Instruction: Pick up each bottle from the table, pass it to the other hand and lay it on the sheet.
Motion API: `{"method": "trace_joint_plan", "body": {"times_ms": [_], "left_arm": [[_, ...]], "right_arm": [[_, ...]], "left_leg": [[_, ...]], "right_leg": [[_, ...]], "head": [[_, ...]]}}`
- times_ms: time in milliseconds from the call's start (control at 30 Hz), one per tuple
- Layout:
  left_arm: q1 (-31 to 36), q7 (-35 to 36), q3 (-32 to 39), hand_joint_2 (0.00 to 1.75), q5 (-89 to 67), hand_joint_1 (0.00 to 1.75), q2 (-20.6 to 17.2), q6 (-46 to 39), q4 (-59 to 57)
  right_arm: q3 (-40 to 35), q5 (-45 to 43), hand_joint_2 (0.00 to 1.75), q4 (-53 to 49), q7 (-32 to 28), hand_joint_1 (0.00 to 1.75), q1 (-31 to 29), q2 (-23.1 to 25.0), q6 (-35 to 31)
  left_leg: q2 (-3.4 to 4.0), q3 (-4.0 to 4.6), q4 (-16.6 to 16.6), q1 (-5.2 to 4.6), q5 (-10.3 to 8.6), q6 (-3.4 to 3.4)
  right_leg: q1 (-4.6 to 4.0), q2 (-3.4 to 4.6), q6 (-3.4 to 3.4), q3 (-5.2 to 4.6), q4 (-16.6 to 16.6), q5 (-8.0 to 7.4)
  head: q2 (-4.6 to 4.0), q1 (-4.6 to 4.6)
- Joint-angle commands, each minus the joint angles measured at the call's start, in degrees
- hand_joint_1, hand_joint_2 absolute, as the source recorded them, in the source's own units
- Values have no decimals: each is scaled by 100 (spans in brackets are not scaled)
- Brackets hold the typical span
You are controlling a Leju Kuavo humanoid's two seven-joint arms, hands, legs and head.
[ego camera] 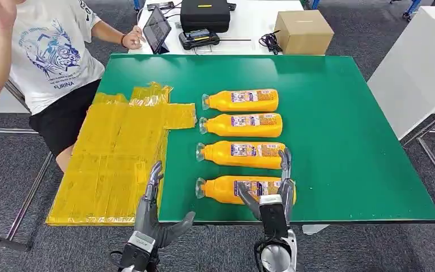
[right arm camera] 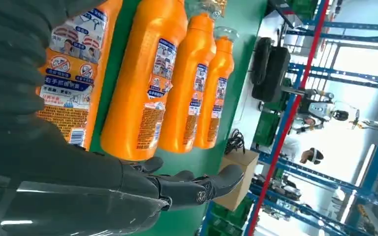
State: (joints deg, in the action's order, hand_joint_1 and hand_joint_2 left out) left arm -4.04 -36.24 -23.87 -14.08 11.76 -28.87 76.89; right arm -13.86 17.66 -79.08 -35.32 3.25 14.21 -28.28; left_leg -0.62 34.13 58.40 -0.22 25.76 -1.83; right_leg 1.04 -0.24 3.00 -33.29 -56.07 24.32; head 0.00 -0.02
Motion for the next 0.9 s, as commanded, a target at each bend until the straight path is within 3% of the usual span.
{"method": "trace_joint_plan", "body": {"times_ms": [33,333,667,800,900], "left_arm": [[65,4,78,175,3,0,-23,8,-180],[65,4,78,175,3,0,-23,8,-180],[5,70,256,175,-136,0,31,-58,-169],[-30,109,349,175,-154,0,60,-44,-136],[-34,116,373,175,-148,0,64,-33,-132]], "right_arm": [[-65,-8,175,43,35,0,-84,-188,-26],[-65,-8,175,43,35,0,-84,-188,-26],[-454,2060,175,111,1874,0,-762,-1003,342],[-707,2292,175,430,2546,0,-1211,-1210,1081],[-743,2322,175,634,2568,0,-1331,-1195,1136]], "left_leg": [[6,-13,-4,5,3,9],[6,-16,-3,8,5,10],[11,-10,-4,3,1,6],[12,-6,-2,-1,1,5],[23,-16,-2,5,4,9]], "right_leg": [[-6,4,-10,13,7,1],[-8,3,-12,17,7,2],[-4,8,-8,11,8,-4],[0,10,-5,5,3,-4],[-6,20,-9,14,7,-6]], "head": [[0,0],[0,2],[0,2],[0,2],[0,0]]}}
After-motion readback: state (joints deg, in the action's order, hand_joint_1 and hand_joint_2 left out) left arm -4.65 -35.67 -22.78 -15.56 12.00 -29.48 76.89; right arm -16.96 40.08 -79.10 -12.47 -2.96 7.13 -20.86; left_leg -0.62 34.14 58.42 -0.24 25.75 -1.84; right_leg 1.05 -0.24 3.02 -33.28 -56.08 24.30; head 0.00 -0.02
